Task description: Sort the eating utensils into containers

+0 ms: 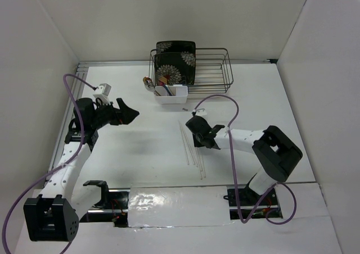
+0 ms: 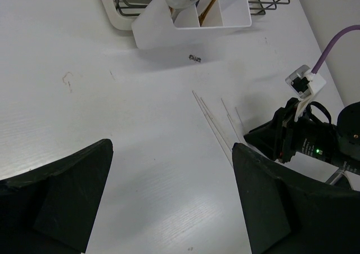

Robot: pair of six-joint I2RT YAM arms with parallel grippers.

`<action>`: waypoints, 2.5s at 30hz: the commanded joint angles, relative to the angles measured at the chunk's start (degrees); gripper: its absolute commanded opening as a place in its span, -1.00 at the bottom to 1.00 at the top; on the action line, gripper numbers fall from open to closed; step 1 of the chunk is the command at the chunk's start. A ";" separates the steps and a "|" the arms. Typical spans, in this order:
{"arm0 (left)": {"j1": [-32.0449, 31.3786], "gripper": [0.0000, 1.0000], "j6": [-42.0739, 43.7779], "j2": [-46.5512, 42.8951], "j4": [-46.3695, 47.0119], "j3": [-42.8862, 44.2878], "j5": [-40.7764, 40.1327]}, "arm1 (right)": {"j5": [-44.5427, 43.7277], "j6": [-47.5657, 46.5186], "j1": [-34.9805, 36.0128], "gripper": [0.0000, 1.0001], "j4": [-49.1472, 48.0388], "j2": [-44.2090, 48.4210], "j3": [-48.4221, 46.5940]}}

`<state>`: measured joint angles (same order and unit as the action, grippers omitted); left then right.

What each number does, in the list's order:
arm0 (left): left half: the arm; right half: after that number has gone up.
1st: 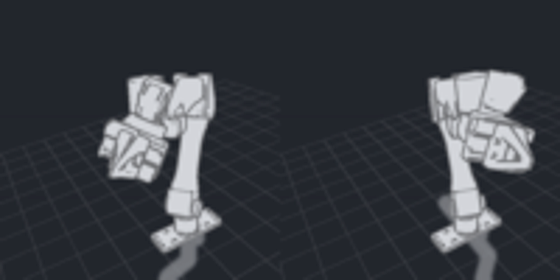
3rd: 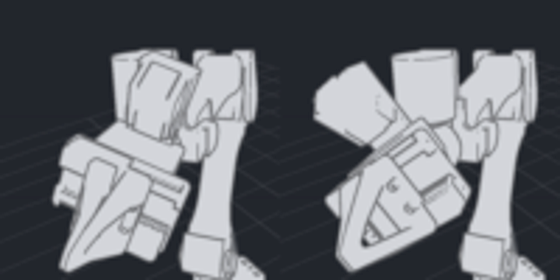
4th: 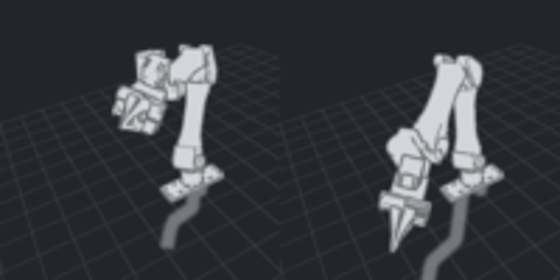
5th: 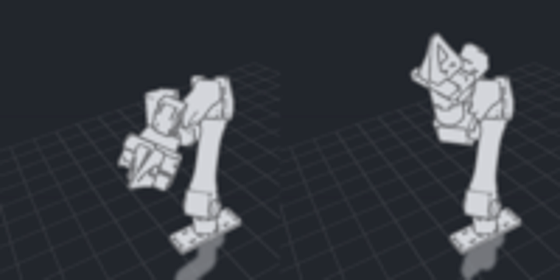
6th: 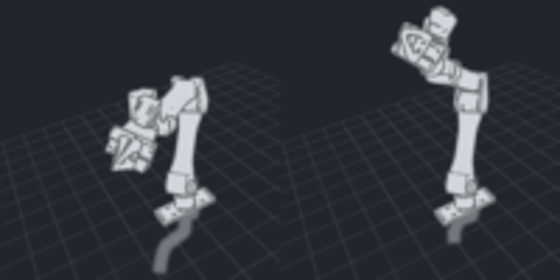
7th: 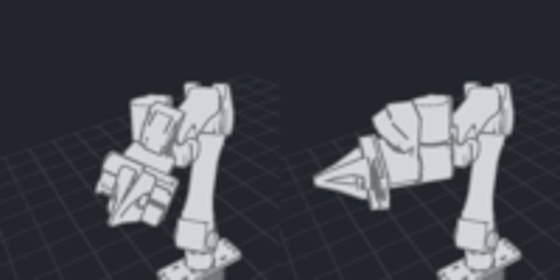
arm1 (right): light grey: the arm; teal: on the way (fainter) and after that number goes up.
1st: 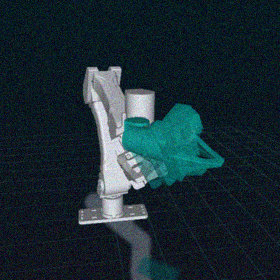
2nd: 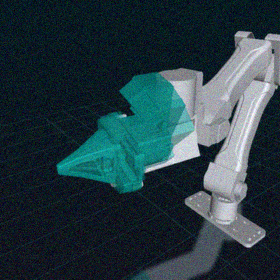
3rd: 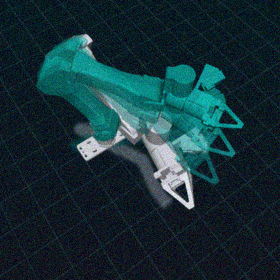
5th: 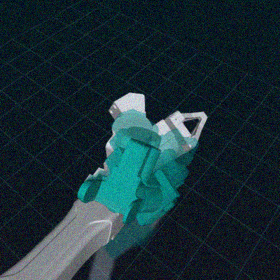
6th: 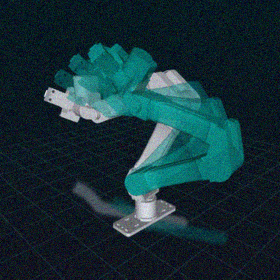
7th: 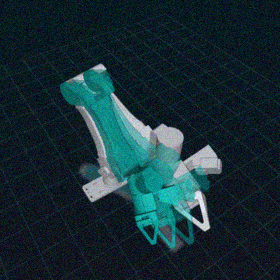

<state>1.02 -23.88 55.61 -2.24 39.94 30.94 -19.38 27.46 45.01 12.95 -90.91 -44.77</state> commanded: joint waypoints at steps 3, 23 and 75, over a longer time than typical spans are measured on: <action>-0.14 0.99 1.64 -0.77 0.83 -0.13 0.17 | 2.50 6.55 1.66 -0.32 9.29 -0.32 5.21; -0.14 0.99 1.91 -2.44 -0.04 -0.57 0.88 | 5.40 13.32 3.06 -0.53 9.02 3.81 11.37; -21.59 0.81 -29.62 8.99 -27.68 16.48 -36.37 | 25.79 -6.02 0.25 -0.94 -1.61 17.09 -9.37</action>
<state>-23.05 -45.52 68.64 -12.64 53.04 7.03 4.99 22.81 45.45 10.85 -72.53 -54.30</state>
